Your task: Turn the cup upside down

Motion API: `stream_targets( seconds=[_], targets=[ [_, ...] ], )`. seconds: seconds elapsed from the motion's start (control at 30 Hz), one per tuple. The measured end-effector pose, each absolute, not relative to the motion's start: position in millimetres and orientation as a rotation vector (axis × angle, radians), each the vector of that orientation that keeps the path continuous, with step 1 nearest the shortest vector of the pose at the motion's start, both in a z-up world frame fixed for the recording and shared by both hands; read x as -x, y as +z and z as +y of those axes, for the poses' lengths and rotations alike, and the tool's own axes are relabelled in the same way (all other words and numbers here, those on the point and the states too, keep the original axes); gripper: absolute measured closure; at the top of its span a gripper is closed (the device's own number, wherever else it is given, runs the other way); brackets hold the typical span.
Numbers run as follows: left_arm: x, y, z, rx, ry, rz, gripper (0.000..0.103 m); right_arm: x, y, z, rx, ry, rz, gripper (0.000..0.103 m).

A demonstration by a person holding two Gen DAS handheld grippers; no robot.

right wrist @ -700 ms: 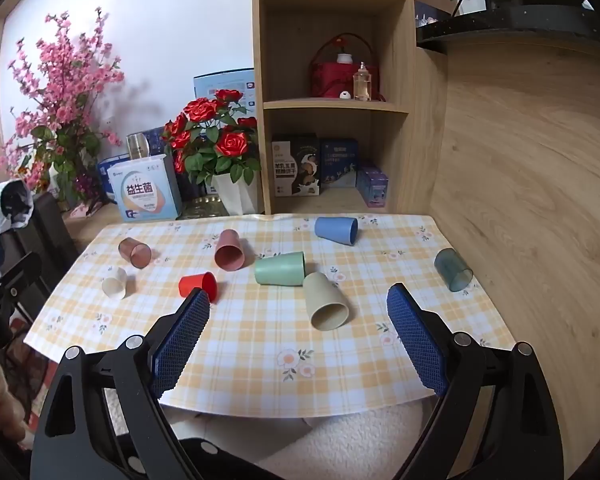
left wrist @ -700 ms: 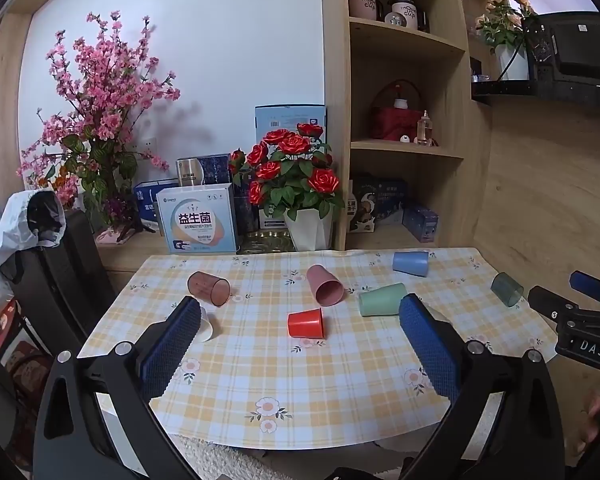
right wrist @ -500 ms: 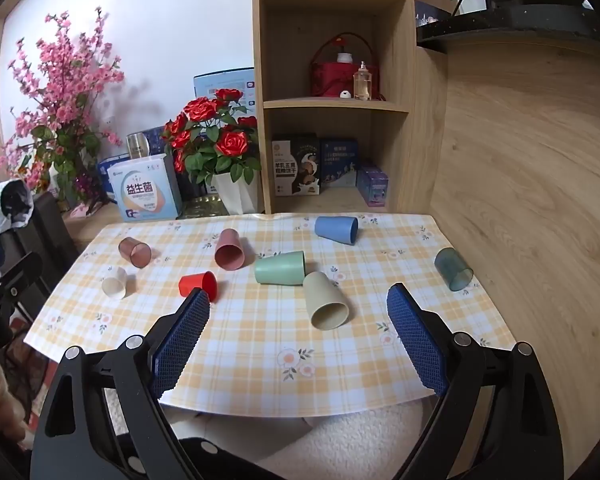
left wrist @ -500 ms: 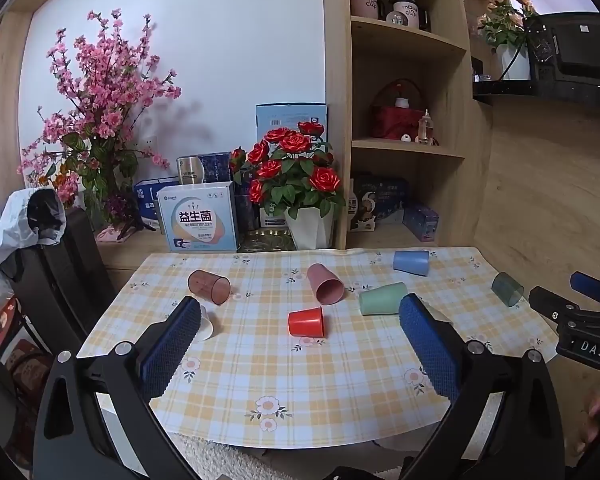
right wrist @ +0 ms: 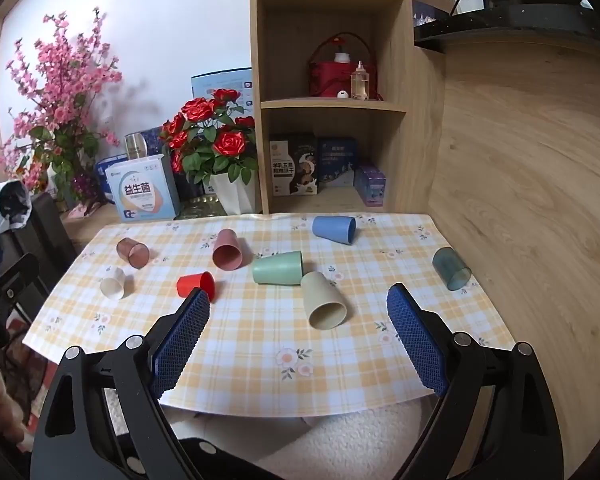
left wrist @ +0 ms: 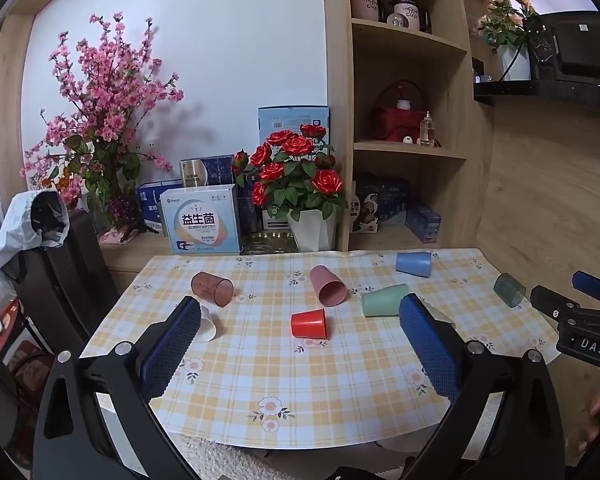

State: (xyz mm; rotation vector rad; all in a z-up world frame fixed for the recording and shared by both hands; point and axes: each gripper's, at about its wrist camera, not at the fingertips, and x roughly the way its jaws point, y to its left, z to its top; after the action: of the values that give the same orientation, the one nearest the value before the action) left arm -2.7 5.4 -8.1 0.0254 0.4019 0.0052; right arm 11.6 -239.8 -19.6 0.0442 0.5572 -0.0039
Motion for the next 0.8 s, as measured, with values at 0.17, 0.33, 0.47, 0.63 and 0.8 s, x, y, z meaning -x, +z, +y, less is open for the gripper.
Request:
stream_targets(
  seconds=[0.17,0.33,0.47,0.63,0.8],
  targets=[
    [4.5,-5.2,2.2,-0.034,0.007,0.402,0.006,-13.7,-21.8,-239.8,-0.045,-0.011,0.556,0.015],
    [4.9,-5.8,1.2,-0.033,0.011,0.405,0.006,-12.6,-21.5,-239.3,-0.044,-0.019,0.553,0.015],
    [4.9,-5.6,1.2,-0.032,0.014,0.407,0.006,-12.6,-20.3,-239.4,-0.044,-0.022,0.550,0.015],
    [4.2,-4.9,1.4,-0.032,0.011,0.409,0.006,-13.4,-19.7,-239.8,-0.045,-0.026,0.548,0.015],
    [3.5,-5.1,1.9,-0.031,0.011,0.410,0.006,-13.1,-18.8,-240.0,-0.045,-0.029,0.547,0.015]
  ],
)
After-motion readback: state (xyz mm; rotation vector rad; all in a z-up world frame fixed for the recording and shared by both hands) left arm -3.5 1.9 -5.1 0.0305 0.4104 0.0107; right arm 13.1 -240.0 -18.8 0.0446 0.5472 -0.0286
